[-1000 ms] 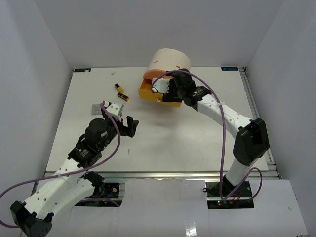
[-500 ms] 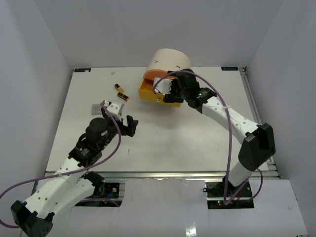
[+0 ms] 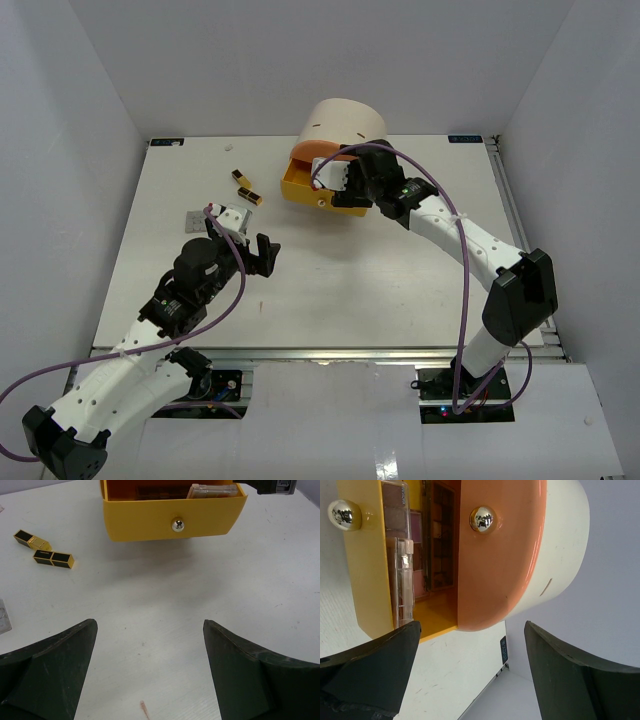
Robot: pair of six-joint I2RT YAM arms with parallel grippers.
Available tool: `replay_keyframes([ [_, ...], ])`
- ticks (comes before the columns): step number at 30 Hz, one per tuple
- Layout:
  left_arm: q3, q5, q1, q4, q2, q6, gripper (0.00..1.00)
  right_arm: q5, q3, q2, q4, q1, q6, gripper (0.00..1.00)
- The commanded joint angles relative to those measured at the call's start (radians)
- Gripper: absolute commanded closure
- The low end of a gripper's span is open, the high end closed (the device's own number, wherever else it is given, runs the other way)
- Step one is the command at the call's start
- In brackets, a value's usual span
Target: Organize the makeup
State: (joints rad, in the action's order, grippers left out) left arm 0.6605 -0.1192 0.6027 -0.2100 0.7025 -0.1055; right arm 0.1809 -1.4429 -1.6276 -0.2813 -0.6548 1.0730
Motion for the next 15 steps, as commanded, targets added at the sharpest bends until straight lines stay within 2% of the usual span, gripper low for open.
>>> replay_keyframes([
  [1, -0.01, 0.009, -0.009, 0.003, -0.007, -0.004, 0.02, -0.023, -0.003, 0.017, 0.036, 0.003, -0.034, 0.1],
  [11, -0.01, 0.015, -0.014, 0.003, 0.0, -0.005, 0.02, -0.232, -0.032, 0.08, -0.035, 0.017, -0.161, 0.06],
  [15, -0.01, 0.013, -0.015, 0.003, -0.006, -0.007, 0.02, -0.235, -0.024, 0.037, -0.039, 0.019, -0.165, 0.03],
])
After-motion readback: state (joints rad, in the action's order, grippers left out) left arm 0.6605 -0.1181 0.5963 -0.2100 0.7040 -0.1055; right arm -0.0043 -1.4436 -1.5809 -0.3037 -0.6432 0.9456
